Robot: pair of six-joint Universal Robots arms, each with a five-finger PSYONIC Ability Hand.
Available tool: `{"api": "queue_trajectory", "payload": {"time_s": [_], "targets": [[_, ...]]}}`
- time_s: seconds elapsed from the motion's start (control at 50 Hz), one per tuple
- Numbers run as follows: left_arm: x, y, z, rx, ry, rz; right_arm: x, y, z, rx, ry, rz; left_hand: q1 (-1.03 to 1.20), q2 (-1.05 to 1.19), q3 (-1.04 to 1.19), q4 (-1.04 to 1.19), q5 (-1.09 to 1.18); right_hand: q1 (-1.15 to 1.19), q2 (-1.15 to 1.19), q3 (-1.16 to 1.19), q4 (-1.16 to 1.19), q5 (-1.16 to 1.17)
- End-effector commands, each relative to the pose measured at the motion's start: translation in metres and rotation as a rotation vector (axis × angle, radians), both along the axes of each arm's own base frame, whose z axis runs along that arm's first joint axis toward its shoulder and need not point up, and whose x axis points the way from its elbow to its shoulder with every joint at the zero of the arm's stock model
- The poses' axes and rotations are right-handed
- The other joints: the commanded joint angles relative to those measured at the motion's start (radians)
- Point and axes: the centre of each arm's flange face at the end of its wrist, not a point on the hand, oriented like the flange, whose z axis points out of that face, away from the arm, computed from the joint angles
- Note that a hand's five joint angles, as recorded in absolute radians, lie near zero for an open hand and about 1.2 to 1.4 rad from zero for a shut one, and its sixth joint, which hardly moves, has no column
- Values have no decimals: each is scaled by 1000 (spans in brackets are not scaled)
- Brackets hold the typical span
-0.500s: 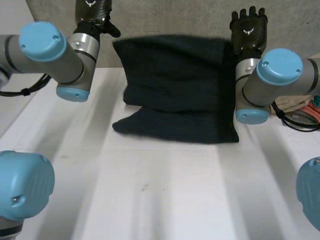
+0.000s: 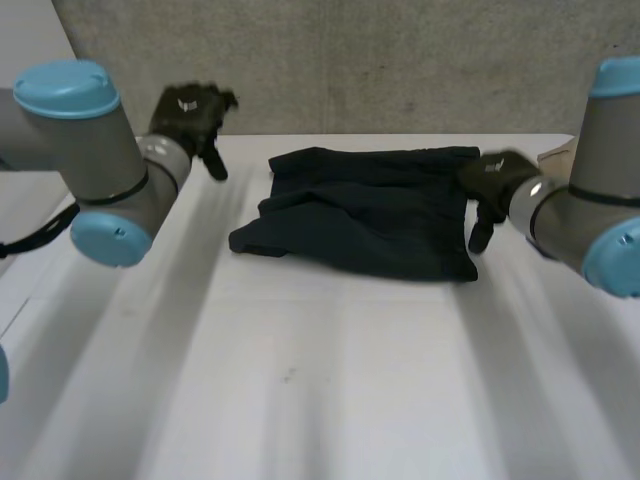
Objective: Fold the laundry.
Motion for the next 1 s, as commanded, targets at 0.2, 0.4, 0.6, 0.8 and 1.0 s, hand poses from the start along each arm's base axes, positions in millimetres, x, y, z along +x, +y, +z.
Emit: {"api": "queue_trajectory", "payload": {"time_s": [0.2,0.4,0.6,0.8,1.0], "targets": [[1,-7,-80,272,-136,-119,12,2,-84,71,16,75,143,151,153,152,150,75,80,84,86,78],[-14,-5,-106,352,-229,-163,23,-22,-110,-77,-11,42,128,136,138,137,136,362,367,371,373,365],[-26,8,-75,290,-300,-147,15,-10,-64,-92,-100,4,1073,1081,1083,1082,1081,900,905,910,912,903],[10,59,26,281,-223,-65,-4,24,13,-43,-108,67,1073,1081,1083,1082,1081,900,905,910,912,903],[22,113,34,300,-337,-168,-17,50,41,169,16,133,1073,1081,1083,1082,1081,900,905,910,912,903]]}}
